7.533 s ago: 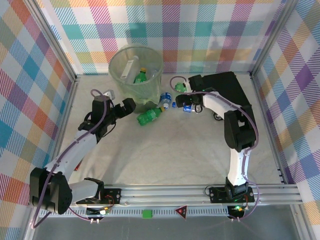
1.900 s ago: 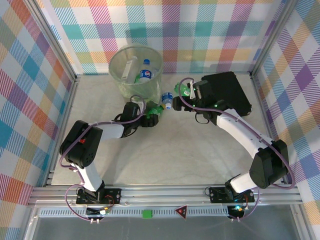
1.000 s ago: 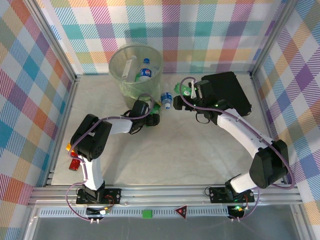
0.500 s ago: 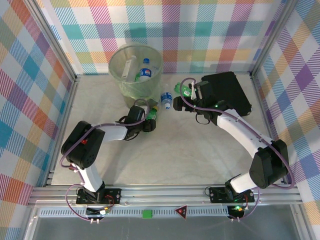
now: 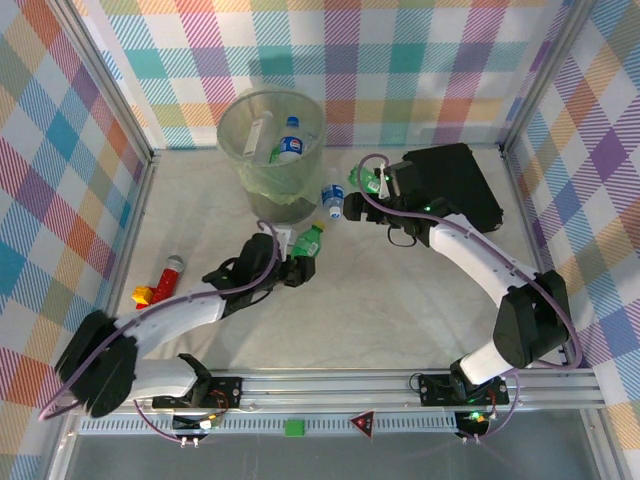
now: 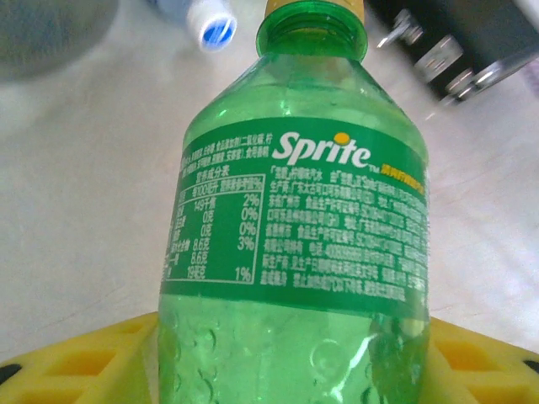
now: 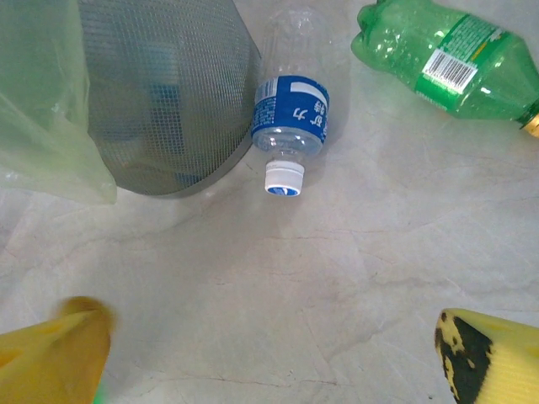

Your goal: Put the plastic bottles in the bin

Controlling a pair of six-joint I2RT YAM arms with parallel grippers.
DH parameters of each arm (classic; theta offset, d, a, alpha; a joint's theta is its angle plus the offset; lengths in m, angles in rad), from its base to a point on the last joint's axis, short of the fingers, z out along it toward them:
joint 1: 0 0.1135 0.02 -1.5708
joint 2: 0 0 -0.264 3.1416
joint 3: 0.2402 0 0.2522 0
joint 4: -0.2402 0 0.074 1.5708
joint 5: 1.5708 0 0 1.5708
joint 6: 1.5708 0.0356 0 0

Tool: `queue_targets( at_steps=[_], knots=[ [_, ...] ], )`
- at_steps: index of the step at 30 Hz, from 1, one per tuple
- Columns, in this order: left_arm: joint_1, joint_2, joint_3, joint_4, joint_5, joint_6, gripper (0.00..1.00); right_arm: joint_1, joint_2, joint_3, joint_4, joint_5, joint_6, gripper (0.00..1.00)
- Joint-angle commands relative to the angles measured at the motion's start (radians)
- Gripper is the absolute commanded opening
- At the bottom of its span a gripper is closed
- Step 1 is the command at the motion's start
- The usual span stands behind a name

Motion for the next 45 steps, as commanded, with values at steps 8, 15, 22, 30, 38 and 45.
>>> queue_targets(
  at_steps=[8, 15, 22, 30, 38, 45],
  knots=[
    [-0.008, -0.129, 0.306, -0.135, -0.104, 0.077, 0.48, -0.005, 0.012, -0.036, 0.033, -0.071, 0.053, 0.99],
    [0.035, 0.022, 0.571, -0.161, -0.198, 0.219, 0.47, -0.005, -0.026, -0.058, 0.023, -0.094, 0.034, 0.99],
    [0.174, 0.192, 0.803, -0.275, -0.199, 0.258, 0.46, -0.005, -0.091, -0.121, 0.038, -0.076, 0.019, 0.99],
    [0.340, 0.359, 0.991, -0.432, -0.148, 0.239, 0.48, -0.005, -0.128, -0.151, 0.045, -0.063, 0.016, 0.99],
    [0.416, 0.524, 1.164, -0.597, -0.080, 0.239, 0.49, -0.005, -0.097, -0.094, -0.005, -0.061, -0.014, 0.99],
    [0.422, 0.619, 1.278, -0.668, -0.050, 0.229, 0.74, -0.005, -0.086, -0.082, -0.015, -0.049, -0.019, 0.99]
  ],
)
